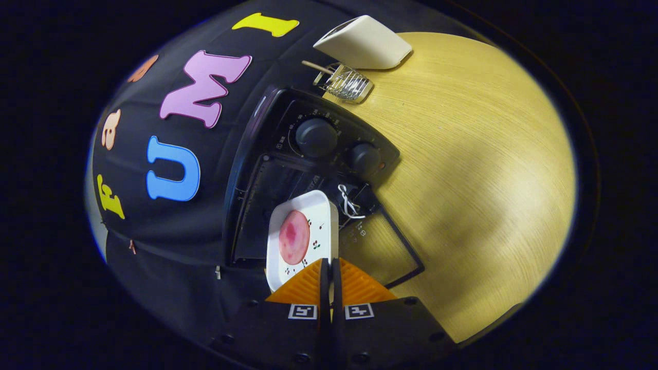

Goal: Open the toaster oven, put the food inside, and close the toaster oven door.

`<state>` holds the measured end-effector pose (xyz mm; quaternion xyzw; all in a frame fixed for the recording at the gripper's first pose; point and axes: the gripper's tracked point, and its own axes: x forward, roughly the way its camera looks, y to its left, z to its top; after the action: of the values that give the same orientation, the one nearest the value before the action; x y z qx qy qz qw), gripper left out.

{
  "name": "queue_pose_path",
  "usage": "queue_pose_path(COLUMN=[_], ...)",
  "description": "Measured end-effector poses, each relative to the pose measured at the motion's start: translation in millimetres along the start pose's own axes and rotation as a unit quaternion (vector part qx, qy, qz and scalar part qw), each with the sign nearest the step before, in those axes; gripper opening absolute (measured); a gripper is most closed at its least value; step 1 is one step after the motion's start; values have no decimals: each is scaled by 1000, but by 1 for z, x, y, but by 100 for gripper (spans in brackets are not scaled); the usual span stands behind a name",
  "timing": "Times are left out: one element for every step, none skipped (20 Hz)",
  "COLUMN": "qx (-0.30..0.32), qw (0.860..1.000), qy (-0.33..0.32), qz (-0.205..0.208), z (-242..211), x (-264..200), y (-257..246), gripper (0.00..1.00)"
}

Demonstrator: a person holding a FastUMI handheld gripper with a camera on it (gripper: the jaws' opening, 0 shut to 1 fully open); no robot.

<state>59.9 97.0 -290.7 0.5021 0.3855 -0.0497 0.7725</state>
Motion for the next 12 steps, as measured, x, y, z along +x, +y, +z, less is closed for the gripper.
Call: queue_pose_path(qx=[5, 13, 26, 40, 51, 60, 69, 75, 79, 80, 81, 84], qw=[1000, 1000, 999, 999, 998, 997, 996, 994, 992, 990, 987, 986], qy=[-9, -17, -19, -28, -38, -49, -63, -78, -99, -119, -134, -141], qz=[-3, -7, -11, -12, -14, -11, -8, -7, -9, -13, -16, -17], z=[0, 0, -1, 1, 6, 8, 12, 15, 21, 27, 31, 32], x=[8, 17, 26, 33, 41, 48, 52, 58, 59, 61, 63, 68], y=[2, 4, 6, 9, 12, 16, 21, 23, 26, 28, 30, 31], gripper=[5, 5, 5, 5, 5, 5, 5, 5, 5, 5, 5, 5])
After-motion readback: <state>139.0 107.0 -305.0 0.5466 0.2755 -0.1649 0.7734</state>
